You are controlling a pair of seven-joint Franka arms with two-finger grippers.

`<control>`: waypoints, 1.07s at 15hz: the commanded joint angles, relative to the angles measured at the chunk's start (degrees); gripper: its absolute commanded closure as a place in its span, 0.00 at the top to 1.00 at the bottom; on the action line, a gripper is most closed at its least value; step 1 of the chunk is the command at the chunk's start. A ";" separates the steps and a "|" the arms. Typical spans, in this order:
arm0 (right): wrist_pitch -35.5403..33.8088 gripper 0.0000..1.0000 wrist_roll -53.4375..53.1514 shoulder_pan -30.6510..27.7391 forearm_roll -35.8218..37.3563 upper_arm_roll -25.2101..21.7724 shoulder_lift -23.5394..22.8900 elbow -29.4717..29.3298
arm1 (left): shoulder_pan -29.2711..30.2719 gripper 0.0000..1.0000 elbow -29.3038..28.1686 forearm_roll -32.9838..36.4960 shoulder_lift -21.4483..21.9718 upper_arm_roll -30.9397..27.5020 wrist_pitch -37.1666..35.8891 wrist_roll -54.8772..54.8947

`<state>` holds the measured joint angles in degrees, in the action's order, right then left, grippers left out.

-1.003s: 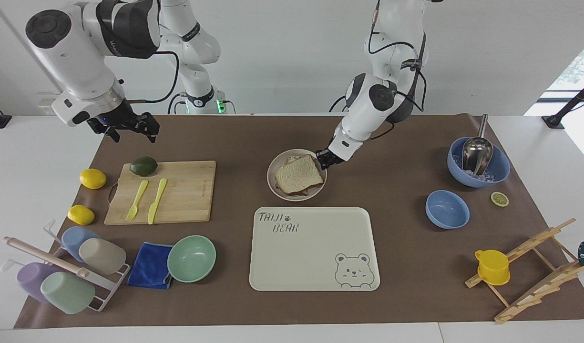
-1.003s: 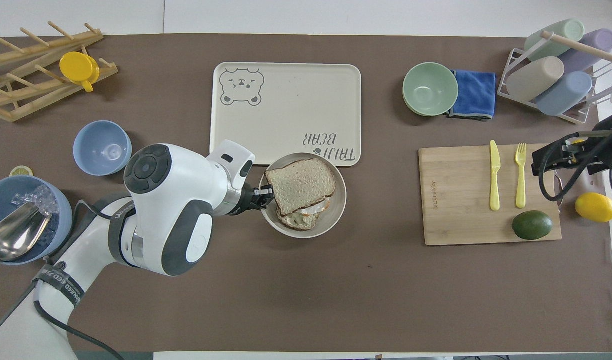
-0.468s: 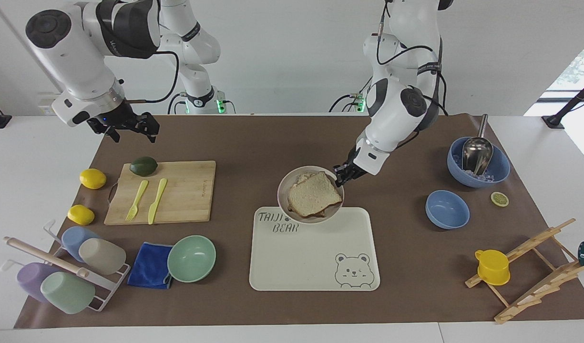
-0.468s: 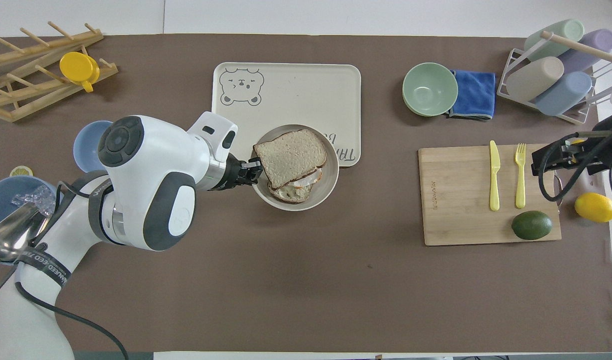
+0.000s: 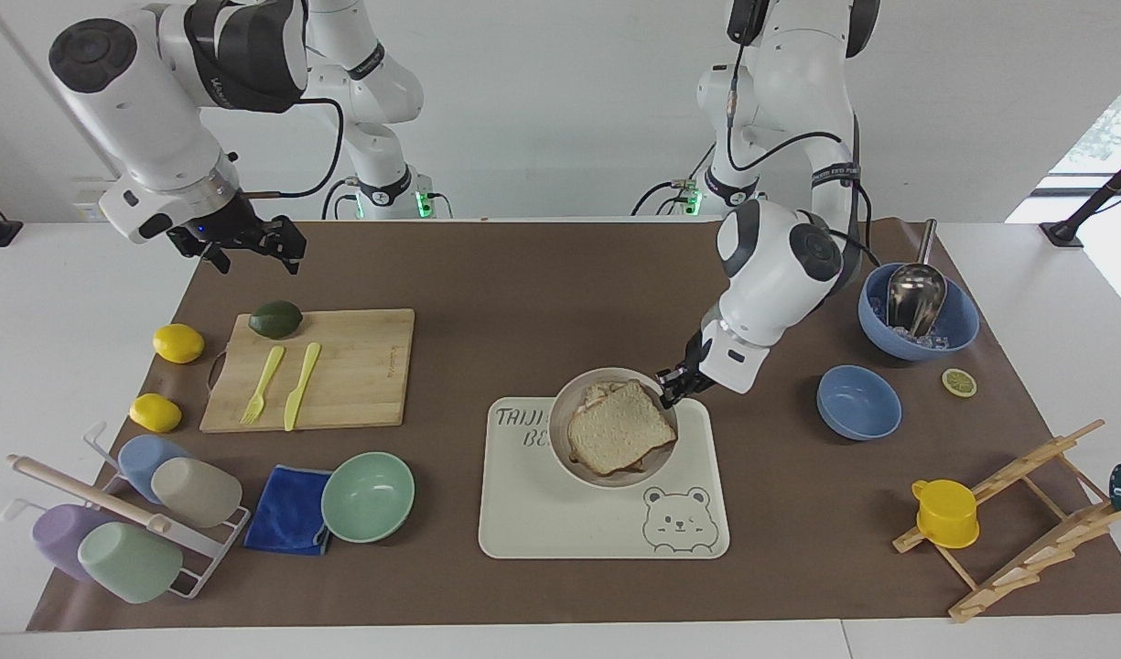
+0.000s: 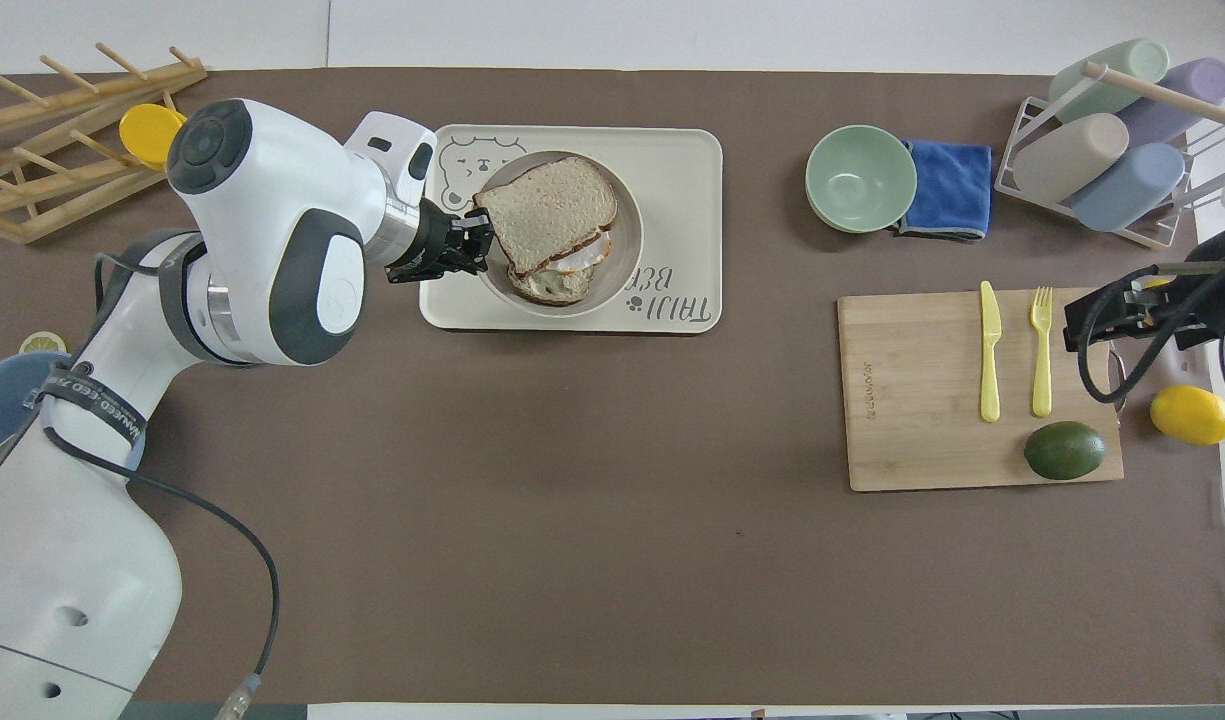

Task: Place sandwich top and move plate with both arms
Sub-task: 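Lower the plate onto the tray and open the left gripper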

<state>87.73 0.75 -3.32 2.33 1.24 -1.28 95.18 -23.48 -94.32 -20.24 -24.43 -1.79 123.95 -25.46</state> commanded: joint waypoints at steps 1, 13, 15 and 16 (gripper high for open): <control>-0.46 1.00 1.09 -0.63 0.22 0.43 1.01 0.88 | 0.54 0.00 3.01 0.73 -3.77 0.38 2.33 5.57; -0.46 1.00 1.09 -0.63 0.22 0.43 1.10 0.88 | -0.16 0.78 1.07 0.73 -5.45 0.30 7.36 7.52; -0.46 1.00 1.09 -0.63 0.22 0.43 1.10 0.88 | -0.17 1.00 1.07 0.73 -5.45 0.30 7.54 7.53; -0.46 1.00 1.09 -0.63 0.22 0.35 1.10 0.88 | -0.17 1.00 1.07 0.73 -5.45 0.30 7.36 7.53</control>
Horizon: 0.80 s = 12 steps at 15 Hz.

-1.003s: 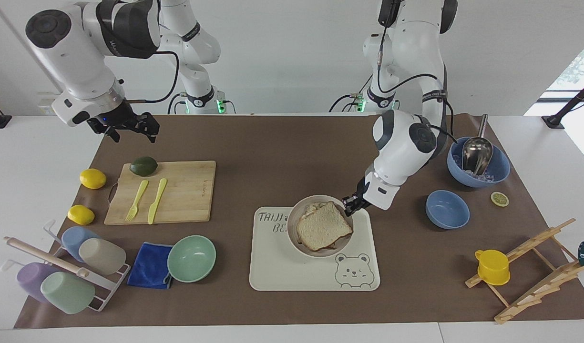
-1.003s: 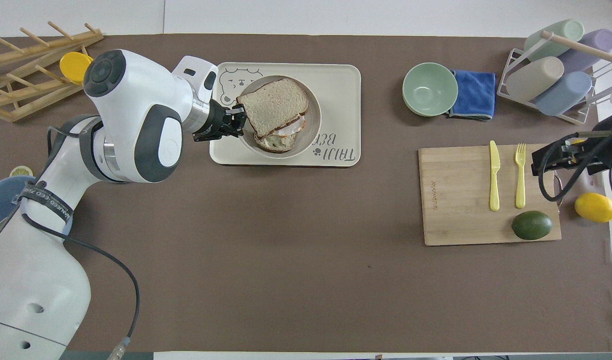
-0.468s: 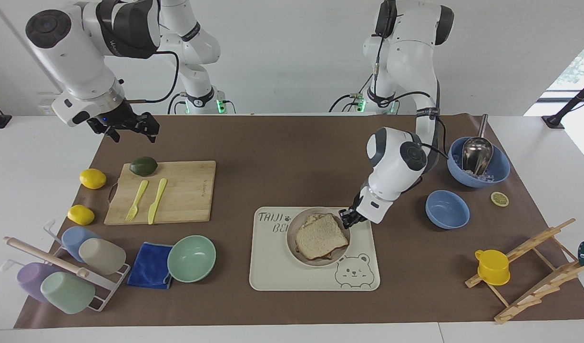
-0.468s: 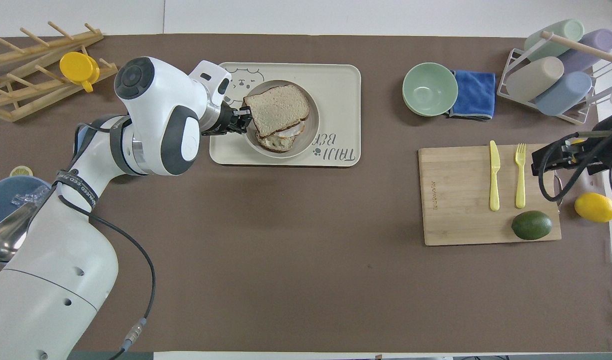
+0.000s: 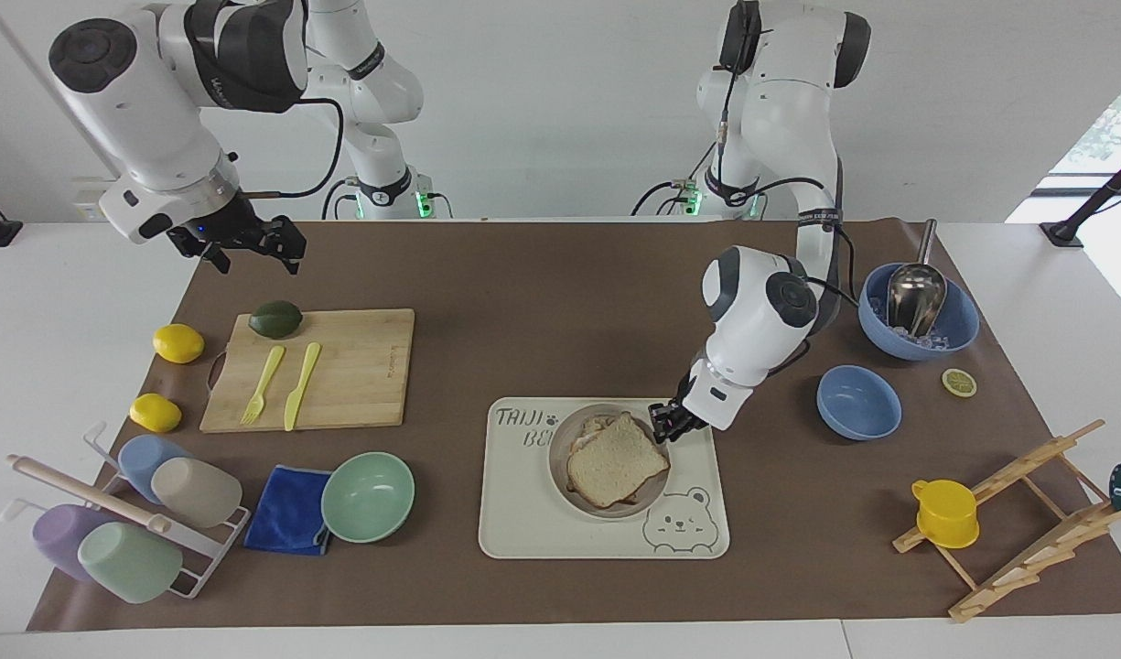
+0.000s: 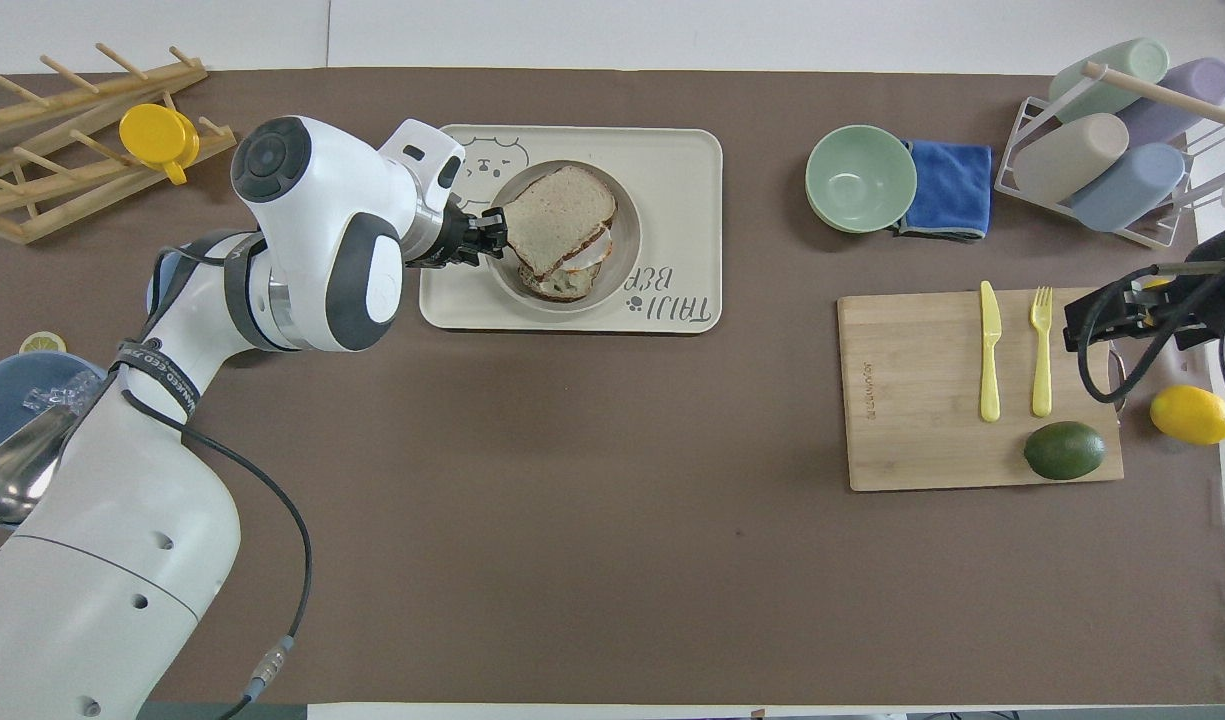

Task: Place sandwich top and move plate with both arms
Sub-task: 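Lower the plate onto the tray and open the left gripper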

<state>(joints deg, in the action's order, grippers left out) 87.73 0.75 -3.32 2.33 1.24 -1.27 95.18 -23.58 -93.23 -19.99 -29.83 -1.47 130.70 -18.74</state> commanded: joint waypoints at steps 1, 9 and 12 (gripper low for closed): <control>-0.46 1.00 1.09 -0.63 0.22 0.43 1.10 0.88 | 0.11 1.00 -0.02 0.48 -0.05 -0.12 0.61 0.81; -0.46 1.00 1.09 -0.63 0.22 0.35 1.10 0.88 | 1.87 1.00 -0.11 1.36 3.72 -3.45 -2.19 0.72; -0.46 1.00 1.09 -0.63 0.14 0.43 1.10 0.88 | 2.49 1.00 -0.02 4.15 8.29 -7.32 -7.99 0.98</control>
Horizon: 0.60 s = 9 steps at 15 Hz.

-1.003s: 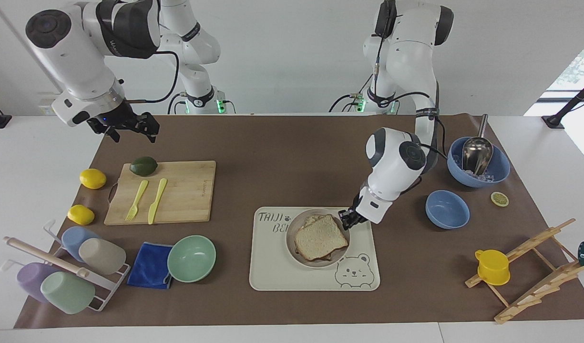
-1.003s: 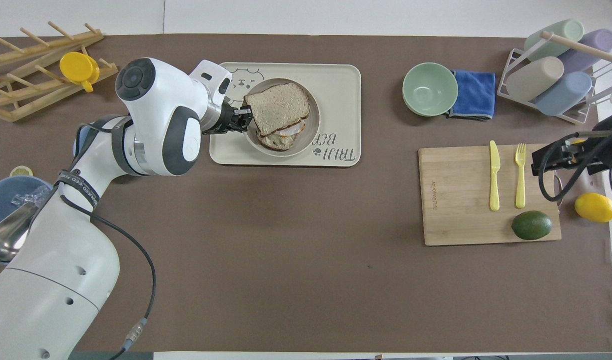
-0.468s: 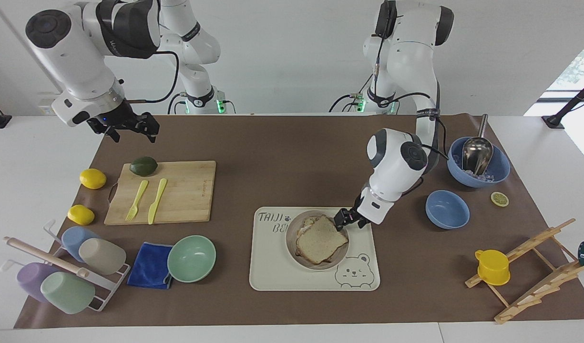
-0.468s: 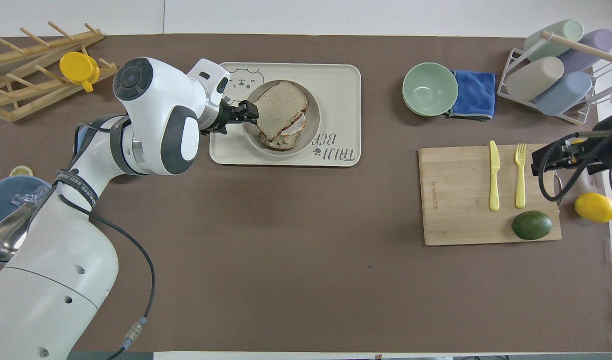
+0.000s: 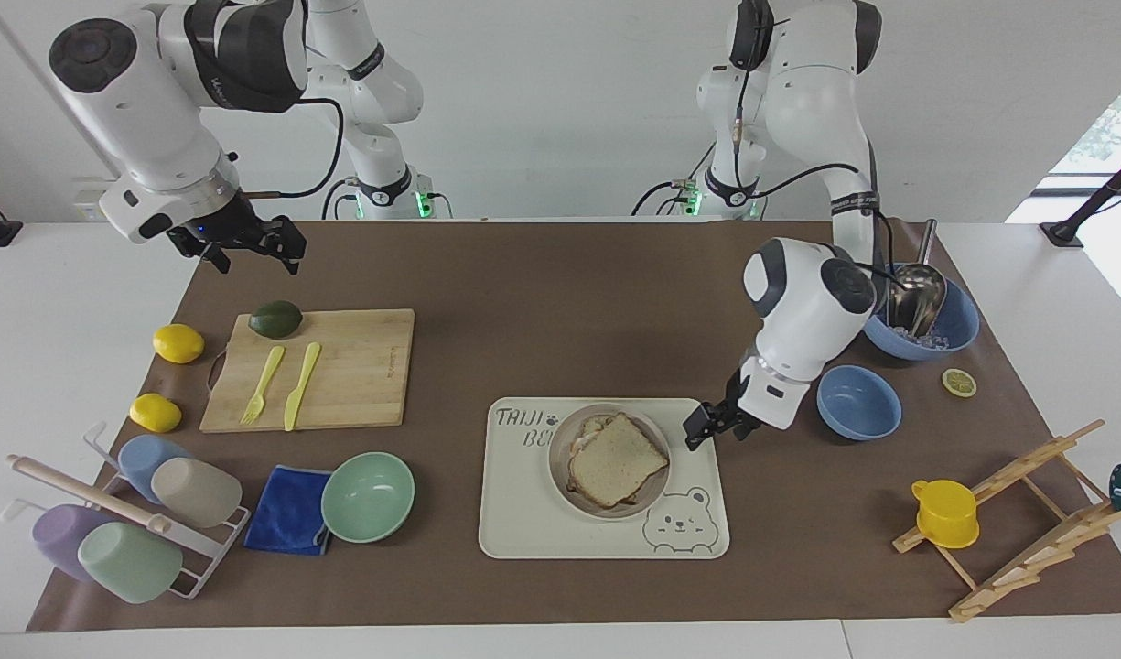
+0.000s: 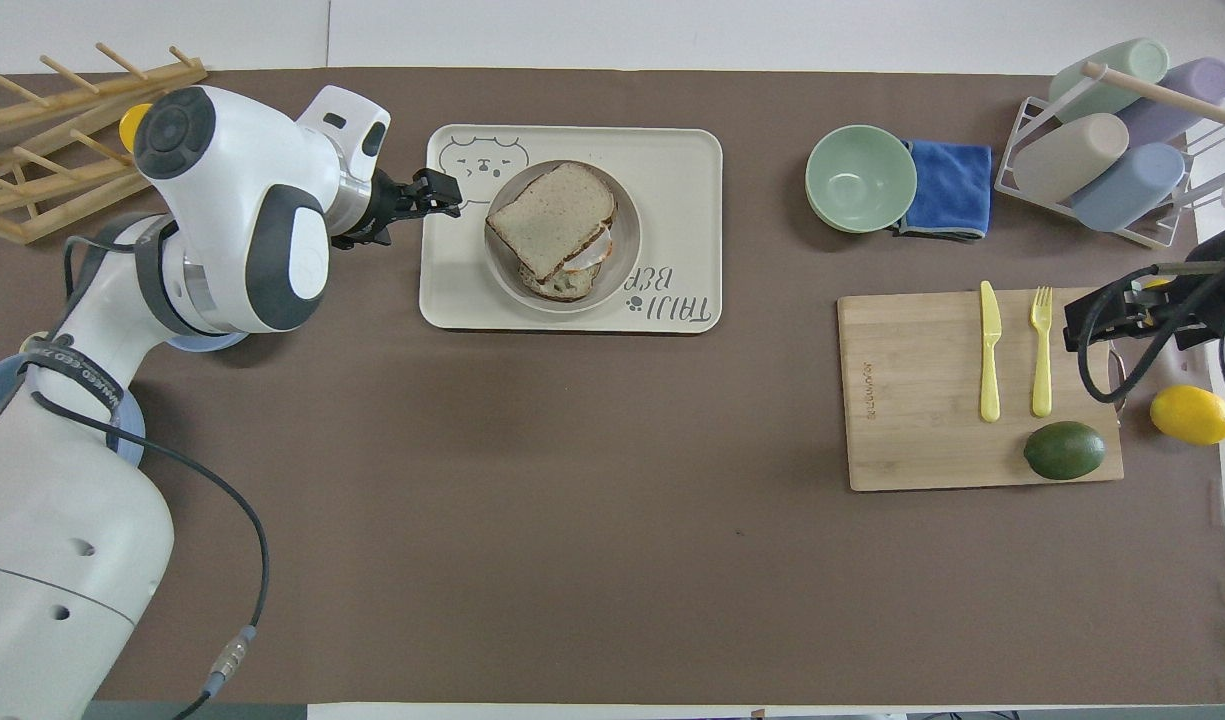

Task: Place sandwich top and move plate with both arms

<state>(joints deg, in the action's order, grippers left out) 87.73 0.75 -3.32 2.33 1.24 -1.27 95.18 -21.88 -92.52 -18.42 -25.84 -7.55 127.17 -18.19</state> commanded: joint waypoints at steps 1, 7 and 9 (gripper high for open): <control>-0.46 1.00 1.09 -0.63 0.22 0.35 1.09 0.88 | 1.65 1.00 -0.73 3.90 5.53 -1.32 -5.86 0.44; -0.46 1.00 1.09 -0.63 0.14 0.43 1.09 0.88 | 3.51 1.00 -0.56 12.52 12.82 -1.93 -17.28 0.44; -0.46 1.00 1.09 -0.63 0.22 0.43 1.09 0.88 | 3.51 1.00 -0.64 13.49 15.98 -2.64 -22.38 0.52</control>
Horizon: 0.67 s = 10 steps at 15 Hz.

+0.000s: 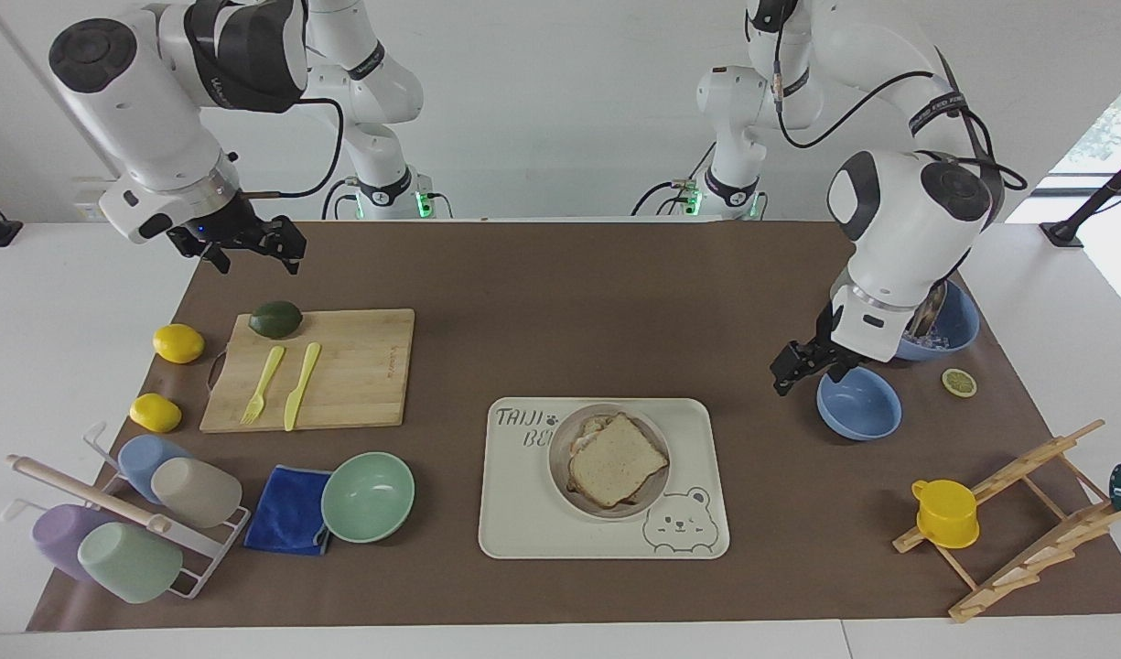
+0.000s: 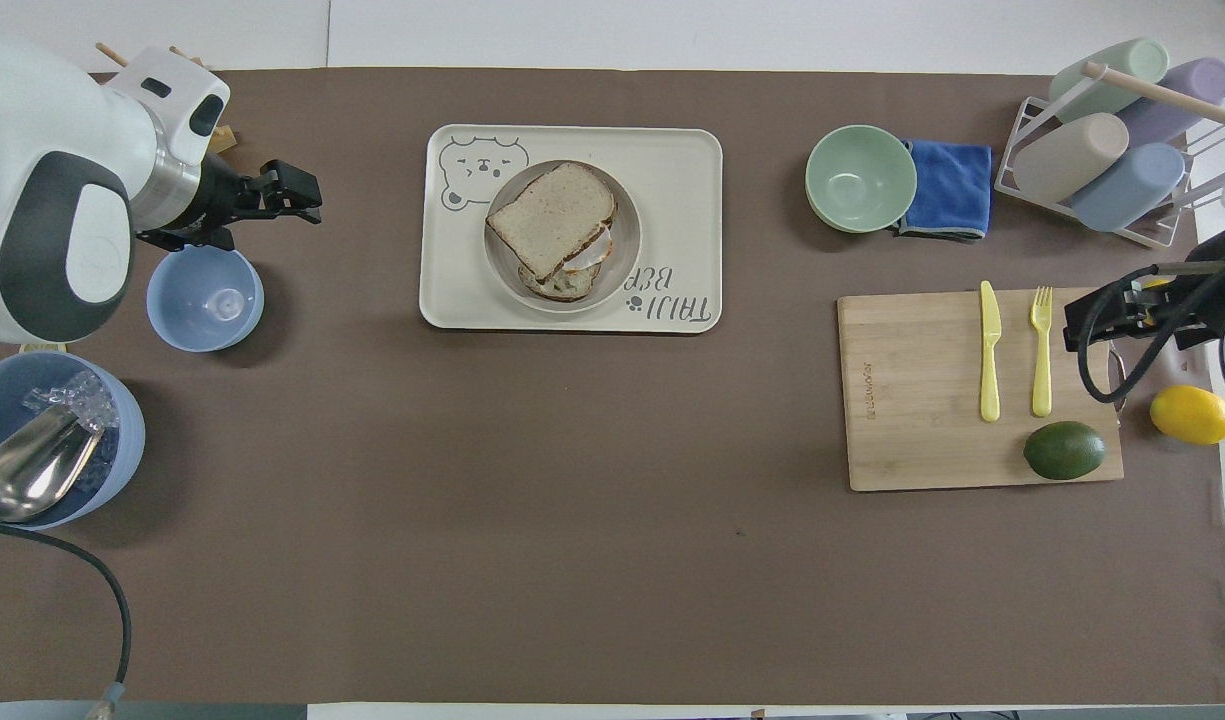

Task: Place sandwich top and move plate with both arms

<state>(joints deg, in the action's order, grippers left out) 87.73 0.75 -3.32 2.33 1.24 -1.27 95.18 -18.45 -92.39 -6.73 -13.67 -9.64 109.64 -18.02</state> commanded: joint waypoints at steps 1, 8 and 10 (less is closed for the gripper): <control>-0.46 1.00 1.09 -0.63 0.14 0.43 1.09 0.88 | 0.08 1.00 -0.95 1.90 5.39 -0.73 -6.88 0.36; -0.46 1.00 1.09 -0.63 0.14 0.43 1.09 0.88 | -0.10 1.00 -0.87 5.59 13.13 -0.73 -19.36 5.36; -0.46 1.00 1.09 -0.63 0.22 0.43 1.09 0.88 | -0.45 1.00 -0.87 7.25 15.07 -0.64 -22.70 8.34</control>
<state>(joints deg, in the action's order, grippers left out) 87.73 0.75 -3.32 2.33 1.24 -1.27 95.18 -18.43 -92.39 -1.46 -1.06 -10.27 89.91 -12.55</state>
